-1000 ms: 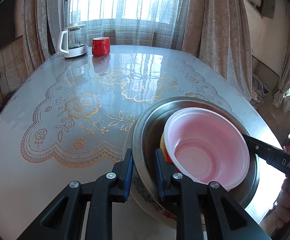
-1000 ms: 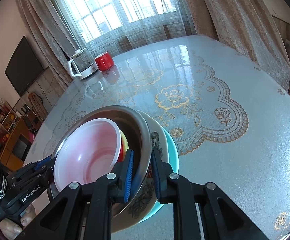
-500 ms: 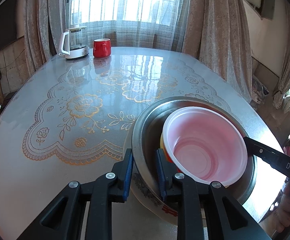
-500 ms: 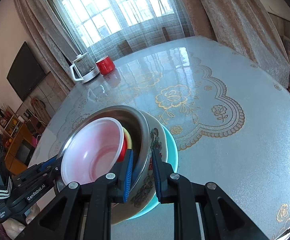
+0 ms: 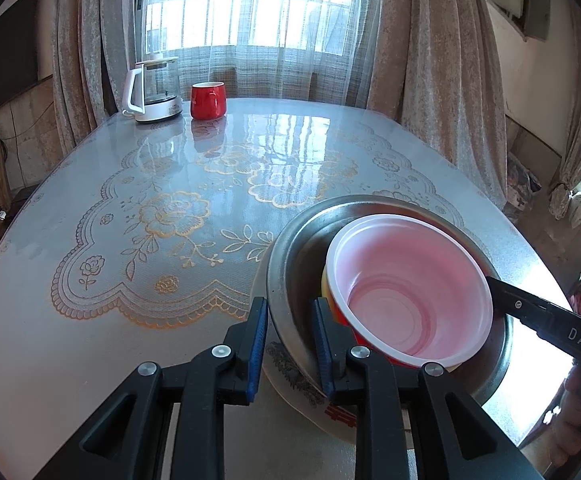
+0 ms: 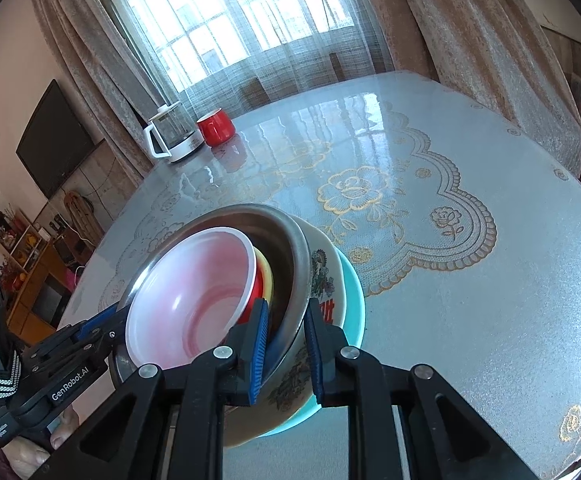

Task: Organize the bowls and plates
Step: 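Open the left tool and withdraw it from the basin rim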

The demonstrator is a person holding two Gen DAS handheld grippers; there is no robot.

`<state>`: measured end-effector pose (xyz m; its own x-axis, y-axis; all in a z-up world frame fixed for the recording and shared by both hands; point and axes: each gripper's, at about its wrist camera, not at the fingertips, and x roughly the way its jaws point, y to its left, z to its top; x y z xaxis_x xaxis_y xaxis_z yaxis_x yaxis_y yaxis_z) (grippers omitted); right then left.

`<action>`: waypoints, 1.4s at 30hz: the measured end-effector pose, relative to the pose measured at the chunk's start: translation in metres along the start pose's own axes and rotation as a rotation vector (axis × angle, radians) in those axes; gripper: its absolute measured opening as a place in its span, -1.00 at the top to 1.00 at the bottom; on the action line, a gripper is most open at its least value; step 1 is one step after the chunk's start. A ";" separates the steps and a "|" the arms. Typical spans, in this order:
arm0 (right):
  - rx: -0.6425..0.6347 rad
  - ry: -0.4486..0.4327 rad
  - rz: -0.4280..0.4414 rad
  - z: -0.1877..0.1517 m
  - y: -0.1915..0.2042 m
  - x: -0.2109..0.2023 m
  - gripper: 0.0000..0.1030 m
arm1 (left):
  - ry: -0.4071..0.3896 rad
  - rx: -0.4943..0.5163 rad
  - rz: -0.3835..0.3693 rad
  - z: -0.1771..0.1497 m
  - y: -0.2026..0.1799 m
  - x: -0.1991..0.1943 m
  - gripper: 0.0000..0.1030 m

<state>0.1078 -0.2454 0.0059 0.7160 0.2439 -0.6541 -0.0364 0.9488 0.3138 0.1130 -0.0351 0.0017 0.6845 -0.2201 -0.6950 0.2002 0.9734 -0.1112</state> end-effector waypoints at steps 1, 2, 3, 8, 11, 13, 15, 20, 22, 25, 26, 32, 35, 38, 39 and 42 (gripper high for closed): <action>0.001 -0.002 0.004 0.000 0.000 -0.001 0.63 | -0.001 -0.002 -0.001 0.000 0.000 -0.001 0.54; 0.002 -0.006 0.009 0.000 0.000 -0.003 0.59 | -0.002 -0.002 -0.001 0.000 0.000 -0.001 0.54; 0.003 -0.012 0.012 0.000 0.000 -0.005 0.55 | -0.005 -0.002 0.000 0.000 0.001 -0.003 0.54; 0.017 -0.050 0.024 0.002 -0.004 -0.019 0.51 | -0.017 -0.009 -0.005 -0.001 0.003 -0.011 0.54; 0.030 -0.075 0.018 0.003 -0.008 -0.027 0.51 | -0.030 -0.007 0.000 -0.002 0.004 -0.016 0.53; 0.047 -0.086 0.018 0.003 -0.012 -0.032 0.51 | -0.036 -0.012 -0.004 -0.003 0.005 -0.020 0.53; 0.069 -0.093 0.014 0.002 -0.019 -0.035 0.51 | -0.049 -0.020 -0.004 -0.005 0.008 -0.025 0.53; 0.131 -0.079 0.006 -0.003 -0.038 -0.037 0.51 | -0.065 -0.068 -0.016 -0.011 0.020 -0.035 0.53; 0.137 -0.067 0.006 -0.007 -0.041 -0.037 0.51 | -0.073 -0.102 -0.009 -0.016 0.030 -0.038 0.53; 0.122 -0.038 0.026 -0.013 -0.041 -0.034 0.51 | -0.066 -0.134 -0.006 -0.023 0.043 -0.040 0.53; 0.115 -0.029 0.034 -0.015 -0.039 -0.033 0.51 | -0.064 -0.141 -0.008 -0.025 0.046 -0.040 0.53; 0.094 0.010 0.052 -0.020 -0.032 -0.020 0.51 | -0.034 -0.137 -0.025 -0.034 0.047 -0.031 0.53; 0.090 0.025 0.043 -0.023 -0.031 -0.014 0.51 | -0.026 -0.124 -0.046 -0.036 0.041 -0.027 0.53; 0.073 0.023 0.044 -0.025 -0.029 -0.011 0.53 | -0.013 -0.104 -0.050 -0.037 0.036 -0.021 0.54; 0.061 0.024 0.043 -0.025 -0.027 -0.010 0.56 | -0.008 -0.101 -0.045 -0.038 0.034 -0.019 0.58; 0.024 0.025 0.036 -0.027 -0.021 -0.008 0.63 | 0.001 -0.099 -0.036 -0.039 0.034 -0.014 0.59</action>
<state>0.0844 -0.2615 -0.0138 0.6970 0.2831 -0.6588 -0.0451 0.9343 0.3537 0.0828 0.0040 -0.0196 0.6777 -0.2546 -0.6899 0.1542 0.9665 -0.2052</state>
